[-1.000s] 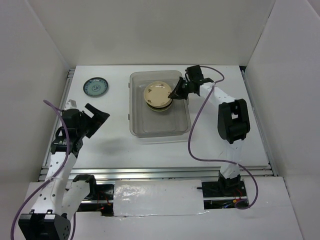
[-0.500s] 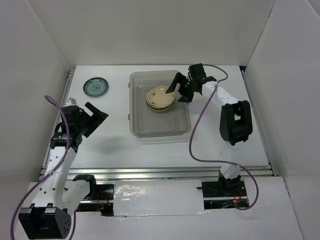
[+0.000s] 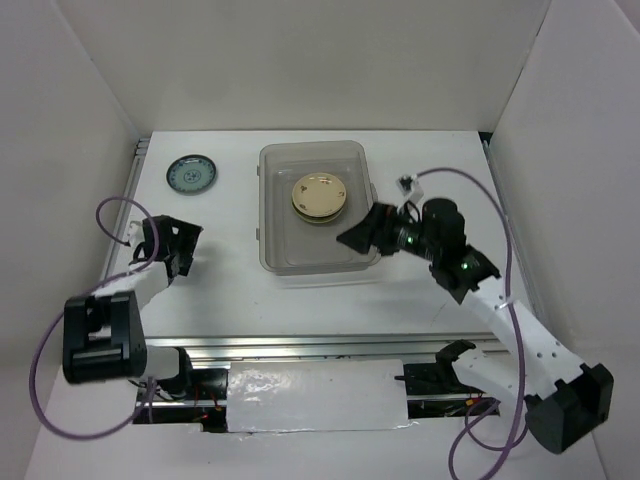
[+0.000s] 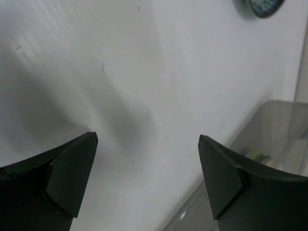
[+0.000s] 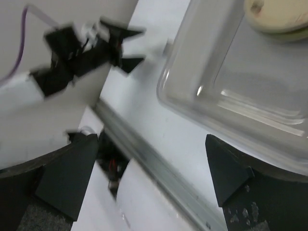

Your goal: Place the plates into the plastic bin on the countertop

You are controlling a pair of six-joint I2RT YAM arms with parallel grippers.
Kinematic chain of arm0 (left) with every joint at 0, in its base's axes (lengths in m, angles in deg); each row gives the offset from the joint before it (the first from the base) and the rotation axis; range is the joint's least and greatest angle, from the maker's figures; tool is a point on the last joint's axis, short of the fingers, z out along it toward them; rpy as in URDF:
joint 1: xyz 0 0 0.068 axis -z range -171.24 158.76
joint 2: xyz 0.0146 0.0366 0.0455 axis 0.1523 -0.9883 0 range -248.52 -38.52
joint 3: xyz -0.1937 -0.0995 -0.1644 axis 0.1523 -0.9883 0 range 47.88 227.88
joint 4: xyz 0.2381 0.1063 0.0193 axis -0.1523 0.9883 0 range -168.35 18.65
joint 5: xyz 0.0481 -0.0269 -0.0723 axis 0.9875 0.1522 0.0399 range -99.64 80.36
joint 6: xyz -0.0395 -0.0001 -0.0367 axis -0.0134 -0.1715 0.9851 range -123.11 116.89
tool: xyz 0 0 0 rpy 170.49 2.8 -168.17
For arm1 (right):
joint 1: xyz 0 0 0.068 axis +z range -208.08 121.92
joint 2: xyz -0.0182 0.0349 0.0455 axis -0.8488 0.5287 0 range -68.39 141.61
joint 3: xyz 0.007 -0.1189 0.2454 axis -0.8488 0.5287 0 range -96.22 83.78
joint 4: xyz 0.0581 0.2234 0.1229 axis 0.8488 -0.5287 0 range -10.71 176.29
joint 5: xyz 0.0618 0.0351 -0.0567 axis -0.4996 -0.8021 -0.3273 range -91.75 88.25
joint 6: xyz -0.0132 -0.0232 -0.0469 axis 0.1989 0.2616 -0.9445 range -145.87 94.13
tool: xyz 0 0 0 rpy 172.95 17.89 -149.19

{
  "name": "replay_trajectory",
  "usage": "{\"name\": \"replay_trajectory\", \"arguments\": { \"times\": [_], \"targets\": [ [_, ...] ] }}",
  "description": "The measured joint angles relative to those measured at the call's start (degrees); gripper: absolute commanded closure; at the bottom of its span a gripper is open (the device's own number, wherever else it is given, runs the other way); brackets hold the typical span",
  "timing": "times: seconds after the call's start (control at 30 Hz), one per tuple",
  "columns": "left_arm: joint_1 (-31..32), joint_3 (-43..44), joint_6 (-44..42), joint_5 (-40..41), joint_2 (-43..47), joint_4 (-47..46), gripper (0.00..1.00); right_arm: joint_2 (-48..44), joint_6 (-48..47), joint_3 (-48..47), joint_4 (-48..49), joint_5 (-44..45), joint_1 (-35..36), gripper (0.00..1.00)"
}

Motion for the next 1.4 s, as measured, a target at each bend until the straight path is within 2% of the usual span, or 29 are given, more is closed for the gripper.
{"name": "replay_trajectory", "arguments": {
  "times": [0.1, 0.23, 0.37, 0.5, 0.57, 0.67, 0.7, 0.73, 0.77, 0.8, 0.87, 0.93, 1.03, 1.13, 1.23, 1.4],
  "targets": [
    [0.0, 0.6, 4.2, 1.5, -10.4, -8.5, 0.01, -7.4, 3.1, 14.3, 8.7, -5.8, 1.8, 0.00],
    [0.0, 6.9, 5.8, 3.7, -19.7, -17.1, 0.01, -9.9, 8.4, 26.7, 16.1, -10.6, 3.7, 0.00],
    [-0.1, 20.0, 6.9, 5.3, -30.6, -14.1, 0.01, -9.7, 10.7, 28.6, 20.9, -13.0, 6.2, 0.00],
    [-0.1, 37.4, 8.3, 7.1, -41.2, -4.7, 0.02, -8.3, 10.8, 27.9, 23.1, -14.3, 6.8, 0.00],
    [-0.1, 45.1, 9.1, 8.3, -45.7, 0.2, 0.06, -7.2, 10.8, 27.6, 23.3, -14.7, 6.8, 0.00],
    [-0.1, 51.6, 10.1, 9.7, -49.2, 5.0, 0.13, -6.9, 10.8, 27.6, 23.3, -15.6, 6.7, 0.00],
    [-0.1, 52.8, 10.4, 10.2, -49.7, 6.6, 0.29, -7.0, 10.8, 27.5, 23.3, -15.8, 6.7, 0.00],
    [0.0, 53.5, 10.8, 10.8, -50.1, 7.8, 0.37, -7.1, 10.8, 27.4, 23.3, -16.0, 6.5, 0.00],
    [0.0, 53.7, 10.8, 11.5, -50.4, 9.2, 0.42, -7.3, 10.9, 27.3, 23.2, -16.2, 6.4, 0.00],
    [0.0, 53.7, 11.3, 12.0, -50.6, 9.7, 0.51, -7.9, 10.9, 27.2, 23.0, -16.4, 6.4, 0.00],
    [0.0, 54.0, 11.2, 12.7, -50.9, 11.2, 0.58, -9.7, 10.8, 26.9, 22.4, -16.4, 6.1, 0.00],
    [-0.1, 54.2, 10.9, 12.7, -51.1, 11.8, 0.78, -11.9, 10.6, 26.3, 21.3, -16.3, 6.0, 0.00],
    [-0.1, 54.2, 11.7, 12.5, -51.4, 11.1, 1.00, -15.2, 9.5, 24.9, 19.1, -14.9, 5.8, 0.00],
    [-0.4, 52.1, 12.5, 11.5, -50.7, 8.6, 1.00, -16.7, 7.9, 23.1, 16.5, -12.9, 5.4, 0.00],
    [-0.3, 44.9, 13.1, 11.8, -45.7, 6.0, 1.00, -17.2, 7.0, 22.4, 14.4, -11.8, 4.8, 0.00],
    [2.6, 22.4, 11.8, 18.5, -20.6, 8.3, 1.00, -18.1, 6.2, 22.3, 10.6, -10.2, 4.3, 0.00]
  ]
}}
